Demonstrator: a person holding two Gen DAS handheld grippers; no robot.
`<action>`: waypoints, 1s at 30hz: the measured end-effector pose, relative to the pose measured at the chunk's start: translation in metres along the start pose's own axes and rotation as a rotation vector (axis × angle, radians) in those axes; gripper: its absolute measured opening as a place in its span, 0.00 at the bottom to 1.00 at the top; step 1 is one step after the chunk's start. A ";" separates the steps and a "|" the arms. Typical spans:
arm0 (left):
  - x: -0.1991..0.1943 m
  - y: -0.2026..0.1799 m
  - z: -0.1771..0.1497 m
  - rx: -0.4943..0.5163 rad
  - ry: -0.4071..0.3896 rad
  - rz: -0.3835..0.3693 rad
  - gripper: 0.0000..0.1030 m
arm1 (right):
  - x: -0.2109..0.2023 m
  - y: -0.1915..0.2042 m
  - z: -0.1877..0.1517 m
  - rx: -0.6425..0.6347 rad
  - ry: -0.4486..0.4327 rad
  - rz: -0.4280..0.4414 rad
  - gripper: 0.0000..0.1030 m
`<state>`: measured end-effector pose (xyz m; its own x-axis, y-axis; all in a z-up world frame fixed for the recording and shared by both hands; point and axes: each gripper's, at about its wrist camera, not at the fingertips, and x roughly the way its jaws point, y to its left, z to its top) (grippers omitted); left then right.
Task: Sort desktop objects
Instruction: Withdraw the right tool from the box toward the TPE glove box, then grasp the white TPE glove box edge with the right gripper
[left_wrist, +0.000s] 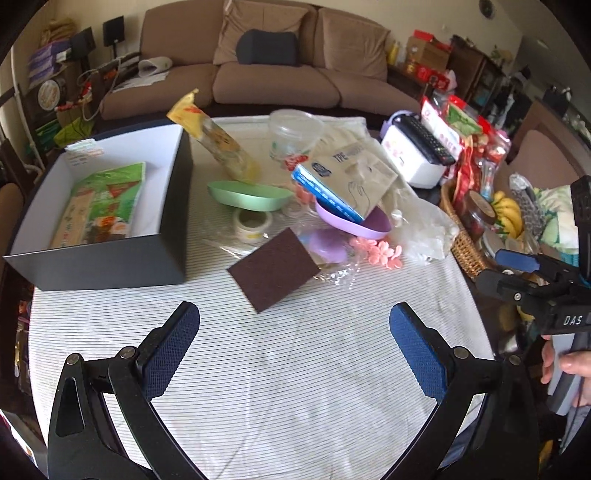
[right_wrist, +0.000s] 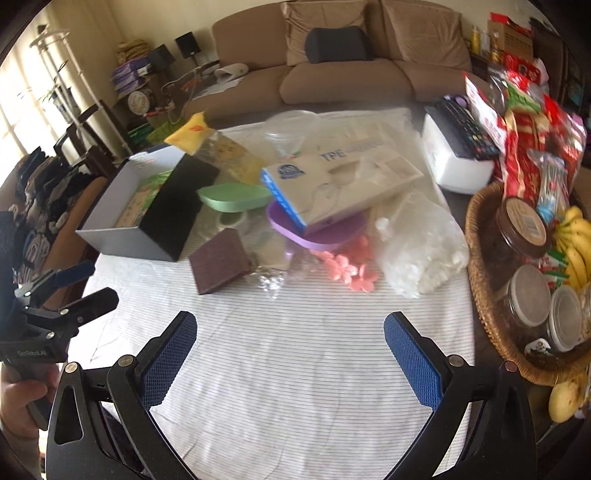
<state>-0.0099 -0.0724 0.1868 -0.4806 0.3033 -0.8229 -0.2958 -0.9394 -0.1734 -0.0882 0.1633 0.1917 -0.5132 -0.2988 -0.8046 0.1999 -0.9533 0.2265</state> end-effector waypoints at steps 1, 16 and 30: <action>0.009 -0.004 0.002 0.002 0.010 -0.006 1.00 | 0.001 -0.009 0.000 0.016 -0.005 0.007 1.00; 0.121 -0.026 0.106 0.121 0.041 0.066 1.00 | 0.062 -0.099 0.031 0.331 -0.049 0.211 0.91; 0.229 -0.029 0.163 0.238 0.089 0.136 1.00 | 0.153 -0.147 0.097 0.579 -0.038 0.252 0.82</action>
<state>-0.2460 0.0503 0.0922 -0.4580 0.1521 -0.8759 -0.4240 -0.9033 0.0648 -0.2775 0.2530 0.0888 -0.5406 -0.5089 -0.6699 -0.1596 -0.7198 0.6756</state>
